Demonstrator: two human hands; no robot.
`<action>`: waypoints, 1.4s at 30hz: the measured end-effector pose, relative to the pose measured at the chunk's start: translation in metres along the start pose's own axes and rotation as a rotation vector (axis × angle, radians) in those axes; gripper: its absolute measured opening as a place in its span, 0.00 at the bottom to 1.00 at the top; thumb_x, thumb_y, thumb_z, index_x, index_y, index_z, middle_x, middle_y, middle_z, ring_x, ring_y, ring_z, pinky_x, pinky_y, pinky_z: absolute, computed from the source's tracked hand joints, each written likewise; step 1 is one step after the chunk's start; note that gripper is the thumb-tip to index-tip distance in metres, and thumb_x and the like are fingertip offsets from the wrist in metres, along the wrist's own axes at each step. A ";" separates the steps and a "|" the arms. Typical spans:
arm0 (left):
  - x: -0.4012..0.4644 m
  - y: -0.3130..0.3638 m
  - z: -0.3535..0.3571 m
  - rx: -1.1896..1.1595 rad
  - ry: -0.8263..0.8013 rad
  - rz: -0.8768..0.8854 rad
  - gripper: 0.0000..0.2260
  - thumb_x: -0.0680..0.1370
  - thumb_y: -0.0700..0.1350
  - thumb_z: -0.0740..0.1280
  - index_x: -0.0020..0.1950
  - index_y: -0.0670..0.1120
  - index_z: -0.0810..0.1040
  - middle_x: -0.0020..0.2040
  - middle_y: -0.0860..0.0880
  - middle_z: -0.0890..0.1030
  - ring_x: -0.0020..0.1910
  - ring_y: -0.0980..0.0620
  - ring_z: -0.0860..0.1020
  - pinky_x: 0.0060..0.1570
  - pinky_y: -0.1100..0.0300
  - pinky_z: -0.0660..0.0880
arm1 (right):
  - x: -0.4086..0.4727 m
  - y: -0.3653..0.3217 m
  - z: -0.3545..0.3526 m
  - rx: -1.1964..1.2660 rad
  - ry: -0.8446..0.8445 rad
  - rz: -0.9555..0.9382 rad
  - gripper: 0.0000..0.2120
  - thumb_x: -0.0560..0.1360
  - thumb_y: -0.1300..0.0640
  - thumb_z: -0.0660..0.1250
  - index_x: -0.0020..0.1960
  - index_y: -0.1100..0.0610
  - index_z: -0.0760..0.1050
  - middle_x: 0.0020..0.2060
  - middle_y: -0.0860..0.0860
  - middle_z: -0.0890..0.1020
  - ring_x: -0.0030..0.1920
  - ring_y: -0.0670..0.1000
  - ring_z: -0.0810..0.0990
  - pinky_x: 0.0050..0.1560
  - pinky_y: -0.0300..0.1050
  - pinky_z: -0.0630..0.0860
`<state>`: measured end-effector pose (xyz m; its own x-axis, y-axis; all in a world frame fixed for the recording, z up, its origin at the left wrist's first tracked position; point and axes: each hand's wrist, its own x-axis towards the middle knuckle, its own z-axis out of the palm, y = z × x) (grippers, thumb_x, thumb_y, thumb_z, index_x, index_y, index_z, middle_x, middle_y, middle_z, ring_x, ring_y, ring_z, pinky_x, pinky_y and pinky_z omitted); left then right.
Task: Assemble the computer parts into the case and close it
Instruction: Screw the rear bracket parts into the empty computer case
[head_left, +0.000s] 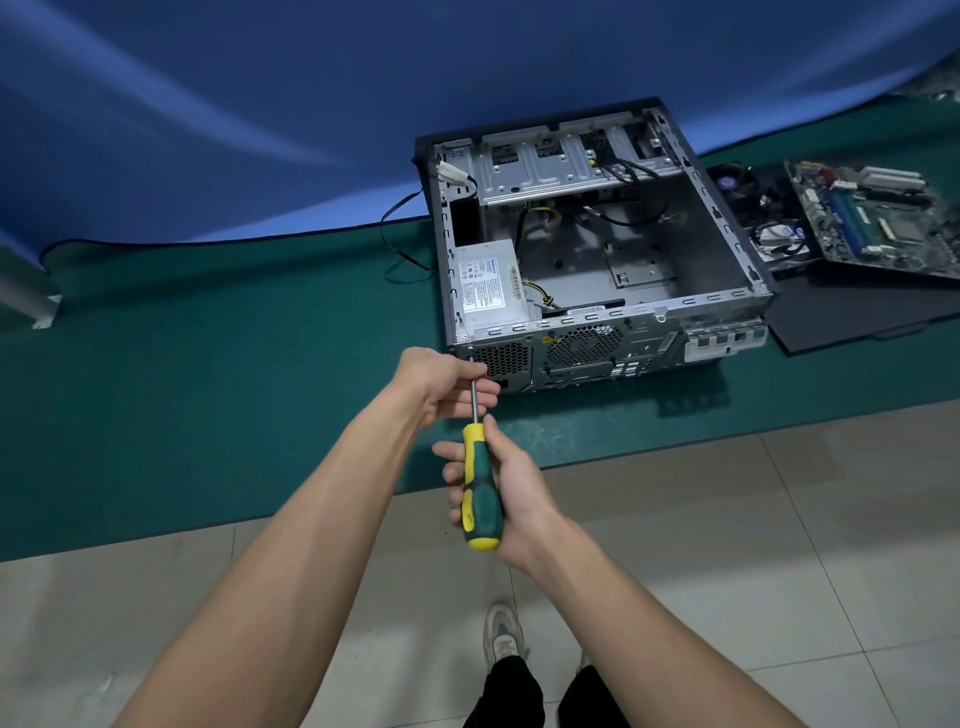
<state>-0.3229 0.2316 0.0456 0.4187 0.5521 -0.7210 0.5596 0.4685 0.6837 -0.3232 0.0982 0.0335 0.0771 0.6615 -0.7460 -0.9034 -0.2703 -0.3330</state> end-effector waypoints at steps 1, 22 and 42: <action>0.001 0.000 0.001 0.023 0.034 0.015 0.05 0.76 0.36 0.67 0.42 0.35 0.76 0.25 0.44 0.80 0.22 0.52 0.79 0.22 0.62 0.76 | 0.001 0.000 0.000 -0.013 0.032 -0.018 0.20 0.76 0.42 0.64 0.43 0.60 0.77 0.27 0.52 0.75 0.22 0.49 0.71 0.24 0.37 0.69; -0.004 0.005 -0.011 0.241 -0.131 0.010 0.05 0.80 0.41 0.63 0.47 0.41 0.77 0.36 0.47 0.83 0.26 0.55 0.79 0.29 0.64 0.76 | 0.001 0.001 0.002 0.004 0.090 -0.071 0.14 0.77 0.49 0.65 0.43 0.60 0.76 0.26 0.50 0.76 0.22 0.48 0.73 0.24 0.37 0.70; -0.005 0.009 -0.012 0.314 -0.155 0.008 0.07 0.80 0.38 0.62 0.45 0.38 0.77 0.33 0.45 0.83 0.28 0.51 0.81 0.31 0.60 0.79 | 0.001 -0.002 -0.005 -0.112 0.064 -0.062 0.18 0.75 0.43 0.66 0.44 0.59 0.75 0.28 0.51 0.76 0.23 0.48 0.72 0.23 0.37 0.69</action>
<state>-0.3285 0.2413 0.0566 0.5144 0.4325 -0.7405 0.7384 0.2156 0.6389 -0.3192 0.0958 0.0308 0.1613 0.6343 -0.7560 -0.8436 -0.3090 -0.4392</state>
